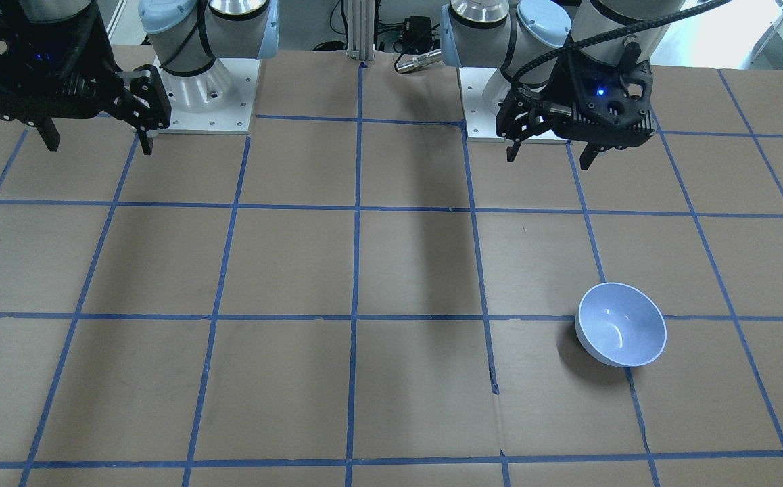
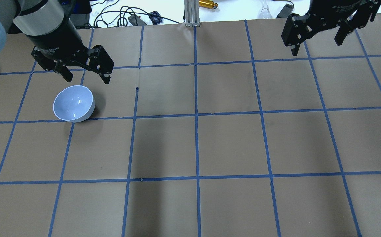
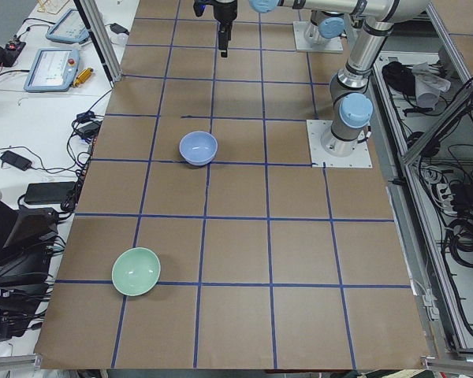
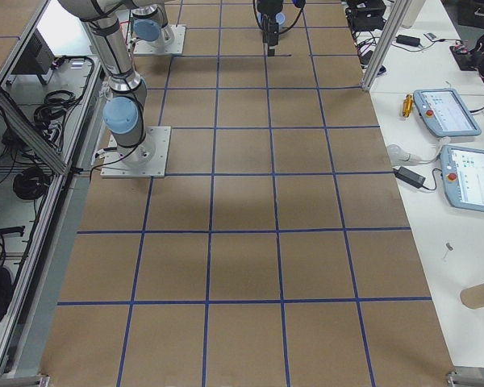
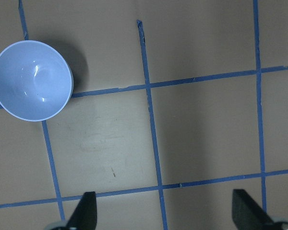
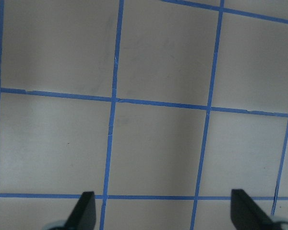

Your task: Stack green bowl on blue bowl

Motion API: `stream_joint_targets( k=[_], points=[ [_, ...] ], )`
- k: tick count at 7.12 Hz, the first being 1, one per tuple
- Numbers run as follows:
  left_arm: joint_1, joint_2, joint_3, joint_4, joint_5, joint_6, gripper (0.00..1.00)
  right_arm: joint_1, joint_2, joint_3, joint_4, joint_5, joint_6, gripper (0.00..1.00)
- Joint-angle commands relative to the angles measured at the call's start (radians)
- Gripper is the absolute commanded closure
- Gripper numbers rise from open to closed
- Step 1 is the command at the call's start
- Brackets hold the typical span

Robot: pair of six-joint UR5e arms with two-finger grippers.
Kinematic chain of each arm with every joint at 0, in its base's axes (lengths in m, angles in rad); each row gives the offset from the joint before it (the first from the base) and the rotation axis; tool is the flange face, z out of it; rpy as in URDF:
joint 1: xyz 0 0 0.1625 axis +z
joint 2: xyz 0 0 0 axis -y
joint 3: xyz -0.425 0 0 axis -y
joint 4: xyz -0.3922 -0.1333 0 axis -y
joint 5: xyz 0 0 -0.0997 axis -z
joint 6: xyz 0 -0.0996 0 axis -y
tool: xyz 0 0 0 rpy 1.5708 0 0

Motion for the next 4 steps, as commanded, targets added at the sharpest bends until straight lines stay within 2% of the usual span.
stream_joint_targets(
  k=[1, 4],
  points=[
    [0.004, 0.002, -0.006, -0.004, 0.002, 0.000, 0.00, 0.000, 0.000, 0.000, 0.000, 0.000, 0.000, 0.00],
    [0.005, 0.011, -0.007, -0.010, 0.005, 0.000, 0.00, 0.000, 0.000, 0.000, 0.000, 0.000, 0.000, 0.00]
  ],
)
